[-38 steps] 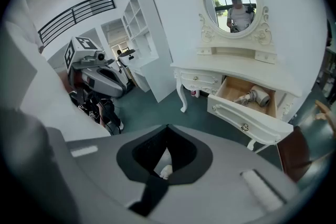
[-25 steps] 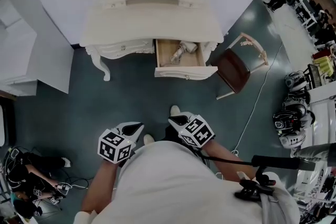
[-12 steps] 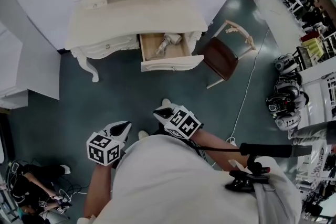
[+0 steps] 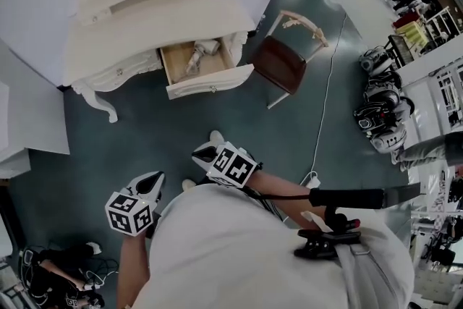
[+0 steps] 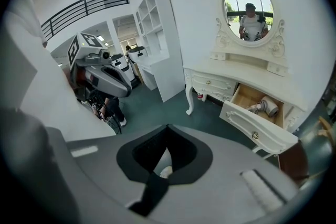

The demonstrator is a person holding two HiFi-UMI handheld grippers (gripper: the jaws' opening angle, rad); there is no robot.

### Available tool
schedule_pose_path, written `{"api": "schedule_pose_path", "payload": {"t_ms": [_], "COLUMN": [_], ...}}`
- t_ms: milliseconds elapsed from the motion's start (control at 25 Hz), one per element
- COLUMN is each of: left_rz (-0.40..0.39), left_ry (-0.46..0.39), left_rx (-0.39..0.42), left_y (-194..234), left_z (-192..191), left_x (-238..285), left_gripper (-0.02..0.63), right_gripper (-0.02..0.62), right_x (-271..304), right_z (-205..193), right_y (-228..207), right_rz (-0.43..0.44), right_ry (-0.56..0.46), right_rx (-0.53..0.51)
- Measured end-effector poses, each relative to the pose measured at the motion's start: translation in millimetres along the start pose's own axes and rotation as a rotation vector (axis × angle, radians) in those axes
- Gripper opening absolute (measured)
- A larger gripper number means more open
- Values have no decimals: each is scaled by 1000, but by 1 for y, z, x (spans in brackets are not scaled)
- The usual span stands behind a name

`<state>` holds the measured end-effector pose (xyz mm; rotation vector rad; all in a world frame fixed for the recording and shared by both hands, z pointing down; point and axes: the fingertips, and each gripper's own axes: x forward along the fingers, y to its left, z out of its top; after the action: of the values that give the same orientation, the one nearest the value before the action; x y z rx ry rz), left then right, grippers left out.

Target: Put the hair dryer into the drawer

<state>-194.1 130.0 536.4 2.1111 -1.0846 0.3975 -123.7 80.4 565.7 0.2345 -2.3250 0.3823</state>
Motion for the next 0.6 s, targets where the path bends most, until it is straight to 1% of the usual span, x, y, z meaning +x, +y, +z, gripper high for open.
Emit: {"api": "schedule_pose_path", "payload": {"t_ms": [320, 600], "left_rz": [-7, -15], "left_ry": [33, 66], "left_rx": [10, 17], "left_y": [-5, -3], "left_z": [9, 29], "left_x": [17, 47], "left_gripper": [3, 3], "right_gripper": [-2, -2], "right_x": [-9, -16], "right_z": [-8, -13], "right_y": [-16, -50], "right_rz": [-5, -9], "right_ry": [-8, -12], "right_rx": [14, 46]}}
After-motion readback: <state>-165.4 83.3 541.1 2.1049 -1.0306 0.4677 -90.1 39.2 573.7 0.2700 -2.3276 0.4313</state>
